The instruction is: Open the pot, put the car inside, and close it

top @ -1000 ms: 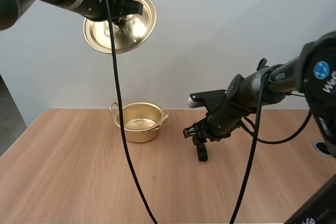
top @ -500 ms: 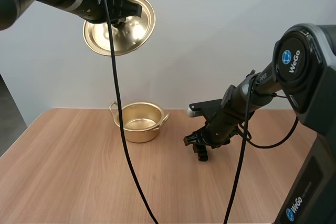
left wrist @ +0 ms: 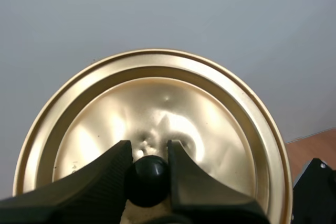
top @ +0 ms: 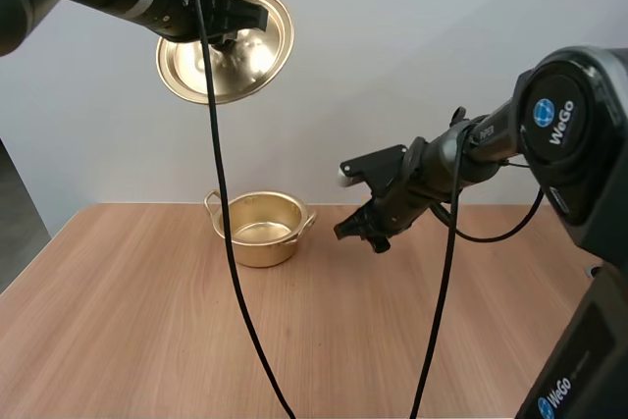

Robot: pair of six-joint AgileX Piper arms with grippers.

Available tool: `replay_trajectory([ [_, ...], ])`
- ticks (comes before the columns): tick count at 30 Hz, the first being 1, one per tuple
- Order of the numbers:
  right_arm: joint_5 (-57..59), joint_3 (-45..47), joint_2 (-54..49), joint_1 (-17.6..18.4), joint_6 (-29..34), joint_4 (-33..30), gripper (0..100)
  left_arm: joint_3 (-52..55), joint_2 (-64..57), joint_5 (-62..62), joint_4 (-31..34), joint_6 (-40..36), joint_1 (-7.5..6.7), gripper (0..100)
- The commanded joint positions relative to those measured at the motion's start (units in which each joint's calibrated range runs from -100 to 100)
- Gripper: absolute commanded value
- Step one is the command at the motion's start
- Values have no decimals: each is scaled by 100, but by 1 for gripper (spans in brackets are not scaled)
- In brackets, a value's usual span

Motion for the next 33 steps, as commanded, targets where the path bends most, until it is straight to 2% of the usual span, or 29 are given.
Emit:
replay_trajectory([
  [1,-910,-351,-395,114,7,167,0,-10,-69,7,-131,-1,48,0],
  [6,-1483,-1011,-293,683,-355,167,0,-10,-325,287,-731,36,290,0],
  [11,-1394,-1363,525,1223,-486,154,0,-10,-515,617,-942,117,489,0],
  [16,-1346,-1363,1335,1275,-532,166,0,-10,-568,758,-953,117,652,0],
  [19,-1346,-1363,1593,1265,-615,166,1,-10,-556,802,-969,117,652,0],
  [20,-1346,-1375,1624,1282,-631,166,15,-10,-556,814,-994,117,652,0],
  [23,-1346,-1464,1623,1336,-742,166,70,-10,-556,806,-1023,117,652,0],
  [24,-1327,-1495,1623,1345,-754,166,81,-10,-556,824,-1021,117,652,0],
  [25,-1327,-1524,1603,1345,-754,166,81,-10,-545,838,-1021,117,652,0],
  [26,-1327,-1556,1577,1345,-731,183,72,-10,-545,869,-1021,165,652,0],
  [27,-1311,-1556,1514,1338,-704,249,52,-10,-545,888,-1021,217,652,0],
  [28,-1278,-1556,1447,1331,-704,327,30,-10,-545,901,-1021,229,652,0],
  [29,-1226,-1539,1336,1308,-704,378,0,3,-545,901,-1021,250,652,0],
  [33,-705,-1488,718,1068,-530,440,0,15,-417,883,-1021,435,652,0],
])
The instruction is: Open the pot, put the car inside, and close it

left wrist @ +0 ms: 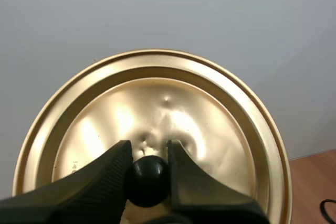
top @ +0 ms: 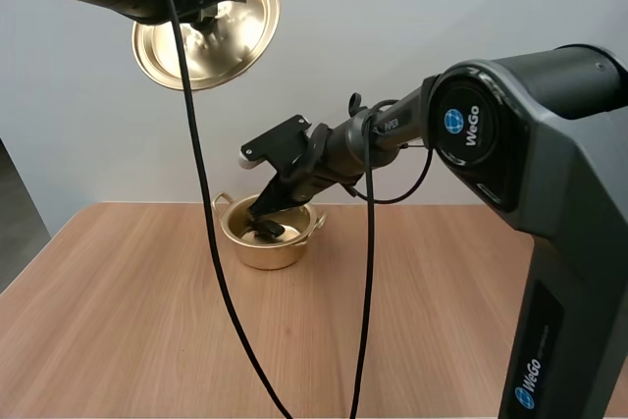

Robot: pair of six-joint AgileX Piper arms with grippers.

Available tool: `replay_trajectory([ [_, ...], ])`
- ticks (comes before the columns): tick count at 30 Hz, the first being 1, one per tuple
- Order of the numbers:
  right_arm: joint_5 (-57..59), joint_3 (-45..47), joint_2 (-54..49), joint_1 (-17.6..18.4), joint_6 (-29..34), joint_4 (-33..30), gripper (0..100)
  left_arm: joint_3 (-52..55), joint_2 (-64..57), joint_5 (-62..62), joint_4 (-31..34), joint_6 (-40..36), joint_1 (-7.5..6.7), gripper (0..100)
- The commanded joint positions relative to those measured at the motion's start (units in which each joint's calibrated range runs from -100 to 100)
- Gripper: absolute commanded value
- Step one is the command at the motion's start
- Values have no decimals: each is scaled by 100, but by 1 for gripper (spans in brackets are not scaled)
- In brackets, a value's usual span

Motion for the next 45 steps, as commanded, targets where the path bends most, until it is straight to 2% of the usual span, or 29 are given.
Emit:
replay_trajectory([
  [1,460,9,-489,-253,178,-2,0,30,118,50,-1,105,2,0],
  [6,1571,9,-1486,-1131,561,-21,0,349,772,580,63,438,-40,0],
  [10,2497,21,-2203,-1816,651,40,0,562,1797,765,555,541,-339,0],
  [15,2971,298,-3132,-2282,641,106,0,573,3043,335,654,667,-714,0],
  [18,3151,488,-3683,-2369,641,106,0,573,3547,-82,835,667,-881,0],
  [20,3151,629,-3987,-2369,641,78,0,573,3819,-203,1004,657,-944,0],
  [27,3354,848,-4743,-2369,641,14,0,573,4414,-871,1282,674,-951,0],
  [38,3451,848,-4887,-2369,641,72,0,573,4786,-1476,835,1293,-951,0],
  [42,3482,848,-4887,-2369,641,112,0,573,4952,-1323,754,1523,-951,0],
  [45,3482,848,-4887,-2369,641,112,0,620,5025,-1270,452,1811,-951,11],
])
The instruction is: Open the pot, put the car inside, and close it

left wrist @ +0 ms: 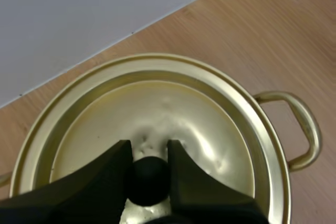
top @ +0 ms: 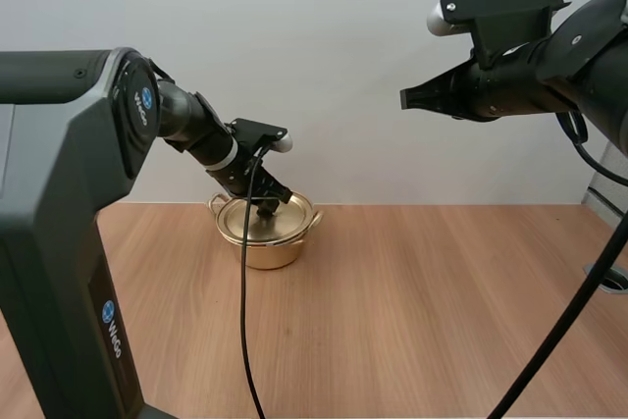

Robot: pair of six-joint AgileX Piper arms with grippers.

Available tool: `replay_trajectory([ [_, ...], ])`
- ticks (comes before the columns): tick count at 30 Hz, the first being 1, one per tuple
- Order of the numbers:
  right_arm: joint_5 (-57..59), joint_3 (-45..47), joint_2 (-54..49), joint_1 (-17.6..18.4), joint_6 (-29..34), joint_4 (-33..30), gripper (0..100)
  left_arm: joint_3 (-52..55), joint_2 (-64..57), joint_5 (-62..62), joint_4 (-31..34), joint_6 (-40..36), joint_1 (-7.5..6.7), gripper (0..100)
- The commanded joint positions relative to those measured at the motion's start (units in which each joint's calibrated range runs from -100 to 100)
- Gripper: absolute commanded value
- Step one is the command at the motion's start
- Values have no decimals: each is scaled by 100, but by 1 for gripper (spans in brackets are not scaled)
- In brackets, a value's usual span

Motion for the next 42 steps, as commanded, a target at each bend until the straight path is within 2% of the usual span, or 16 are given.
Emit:
replay_trajectory([
  [1,16,-6,5,0,-4,0,0,22,30,58,-252,184,-2,18],
  [3,16,-6,5,0,-4,0,0,9,30,37,-319,163,-2,41],
  [5,16,-6,5,0,-4,0,0,9,0,61,-319,166,-2,72],
  [7,56,-6,5,0,-13,-1,0,-17,-125,220,-311,140,-2,100],
  [10,132,-6,5,0,-23,-1,0,-142,-497,428,-384,5,-2,100],
  [12,114,33,5,0,-42,-1,0,-142,-911,465,-761,189,18,100],
  [14,-64,195,5,0,-126,-1,0,0,-1602,723,-1674,644,123,100],
  [16,-594,466,5,0,-342,96,0,374,-2348,1056,-2714,1316,298,100],
  [18,-1223,796,-20,0,-490,172,0,898,-3317,1507,-3550,1813,566,100],
  [20,-1872,1161,-99,0,-498,172,0,1508,-4263,1815,-3817,1831,846,100],
  [23,-2277,1603,-215,0,-498,172,0,2349,-5779,1799,-3542,1594,1293,100],
  [26,-2314,1850,-374,9,-498,238,0,3210,-7240,1102,-3183,1479,1730,100],
  [30,-2470,1958,-726,9,-556,528,0,4341,-8975,-81,-3247,1344,2080,100],
  [32,-2502,1958,-948,9,-568,542,0,4863,-9582,-82,-3361,1332,2145,100],
  [36,-2502,1958,-1386,9,-568,542,0,5950,-10526,-463,-3546,917,2151,100],
  [42,-2502,2324,-1734,9,-535,513,0,6720,-11126,-4206,-4018,450,2131,100],
])
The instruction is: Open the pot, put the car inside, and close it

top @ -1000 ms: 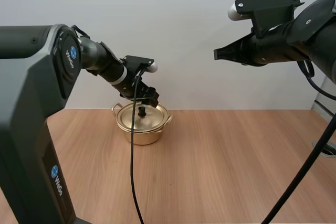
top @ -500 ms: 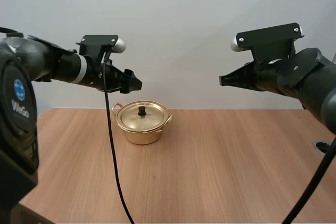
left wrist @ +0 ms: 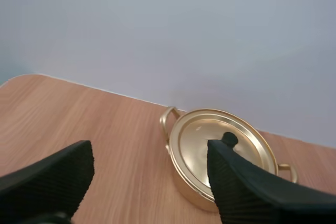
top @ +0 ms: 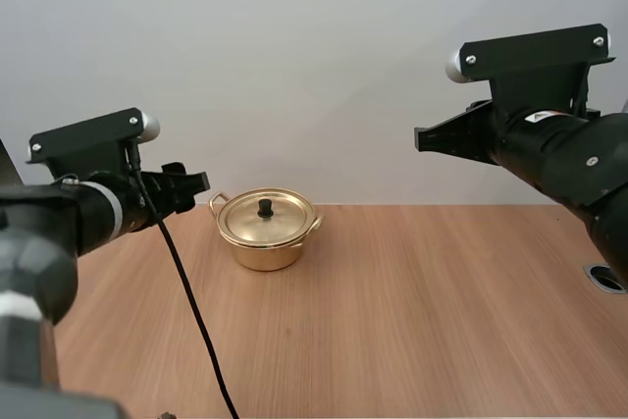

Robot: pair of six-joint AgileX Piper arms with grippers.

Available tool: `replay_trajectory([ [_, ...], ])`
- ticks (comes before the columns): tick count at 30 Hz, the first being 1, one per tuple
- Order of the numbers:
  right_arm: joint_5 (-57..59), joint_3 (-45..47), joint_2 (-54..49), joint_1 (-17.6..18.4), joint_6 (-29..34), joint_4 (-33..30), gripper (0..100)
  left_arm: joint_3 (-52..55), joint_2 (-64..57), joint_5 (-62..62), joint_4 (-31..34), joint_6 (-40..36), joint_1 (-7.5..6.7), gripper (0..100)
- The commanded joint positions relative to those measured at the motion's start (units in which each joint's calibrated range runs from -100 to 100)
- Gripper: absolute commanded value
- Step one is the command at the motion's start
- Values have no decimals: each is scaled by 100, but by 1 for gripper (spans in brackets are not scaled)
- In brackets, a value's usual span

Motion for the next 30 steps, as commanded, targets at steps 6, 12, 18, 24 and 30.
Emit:
replay_trajectory([
  [6,-1,951,-924,2,-12,-499,0,2005,-4635,-3826,1252,-222,-808,100],
  [12,1155,1436,-1402,-437,0,-589,0,2656,-4635,-3468,2057,-222,-1306,100],
  [18,2549,1930,-1402,-499,2,-578,0,2831,-4635,-3053,4512,-222,-1306,100],
  [24,2481,2168,-1402,-499,2,-513,0,2831,-4635,-1383,6074,-1561,-1306,100],
  [30,2311,2298,-1429,-481,-267,-560,0,2831,-4661,-1818,6645,-4311,-1306,100],
])
